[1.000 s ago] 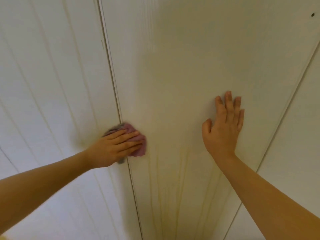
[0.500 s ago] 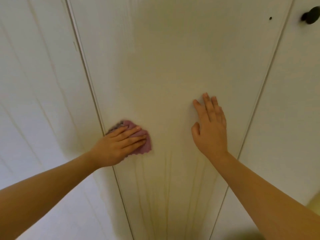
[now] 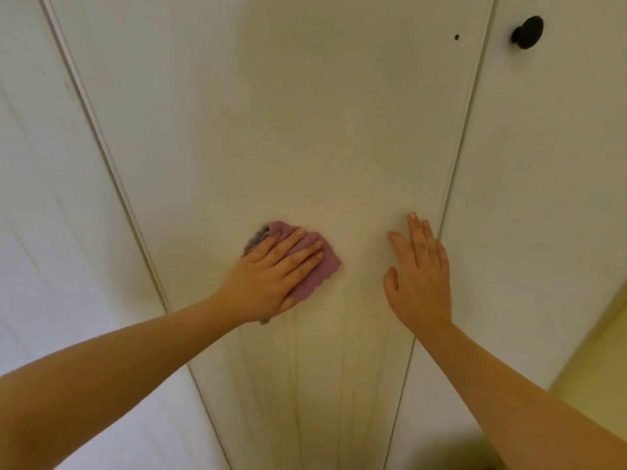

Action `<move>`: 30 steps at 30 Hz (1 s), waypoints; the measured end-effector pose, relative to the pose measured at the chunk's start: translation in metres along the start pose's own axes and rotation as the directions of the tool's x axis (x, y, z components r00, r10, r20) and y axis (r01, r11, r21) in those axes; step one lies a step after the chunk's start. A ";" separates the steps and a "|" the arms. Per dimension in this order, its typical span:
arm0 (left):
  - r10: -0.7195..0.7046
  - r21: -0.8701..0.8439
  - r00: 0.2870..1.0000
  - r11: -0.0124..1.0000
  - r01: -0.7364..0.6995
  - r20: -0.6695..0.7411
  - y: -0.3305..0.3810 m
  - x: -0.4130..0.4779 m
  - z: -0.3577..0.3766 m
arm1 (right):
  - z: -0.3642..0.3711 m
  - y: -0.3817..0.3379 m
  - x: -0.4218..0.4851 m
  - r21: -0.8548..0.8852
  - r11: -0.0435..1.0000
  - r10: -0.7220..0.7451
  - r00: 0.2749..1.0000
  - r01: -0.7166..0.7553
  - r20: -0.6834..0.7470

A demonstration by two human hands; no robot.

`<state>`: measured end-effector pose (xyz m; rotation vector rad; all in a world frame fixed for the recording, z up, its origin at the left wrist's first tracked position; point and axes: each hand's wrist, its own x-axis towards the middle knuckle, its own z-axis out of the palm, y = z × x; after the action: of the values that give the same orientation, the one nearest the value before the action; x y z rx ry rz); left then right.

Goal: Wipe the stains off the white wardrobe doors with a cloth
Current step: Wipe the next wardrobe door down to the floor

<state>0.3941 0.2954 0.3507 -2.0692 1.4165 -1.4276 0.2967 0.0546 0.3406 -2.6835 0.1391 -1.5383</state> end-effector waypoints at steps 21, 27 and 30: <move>0.126 0.099 0.990 0.986 -0.132 0.064 0.028 0.030 0.021 | -0.014 0.010 0.008 -0.041 0.998 -0.054 0.999 0.054 -0.006; 0.117 0.161 0.986 0.978 -0.134 0.116 -0.043 -0.091 -0.008 | -0.001 -0.056 0.012 0.046 0.993 -0.106 0.994 0.106 -0.011; 0.116 0.206 0.971 0.966 -0.159 0.209 -0.068 -0.124 -0.020 | 0.001 -0.074 0.010 0.038 0.995 -0.095 0.996 0.095 0.000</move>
<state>0.4109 0.4366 0.3339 -1.8746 1.2363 -1.2279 0.3073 0.1277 0.3551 -2.6982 -0.0179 -1.5464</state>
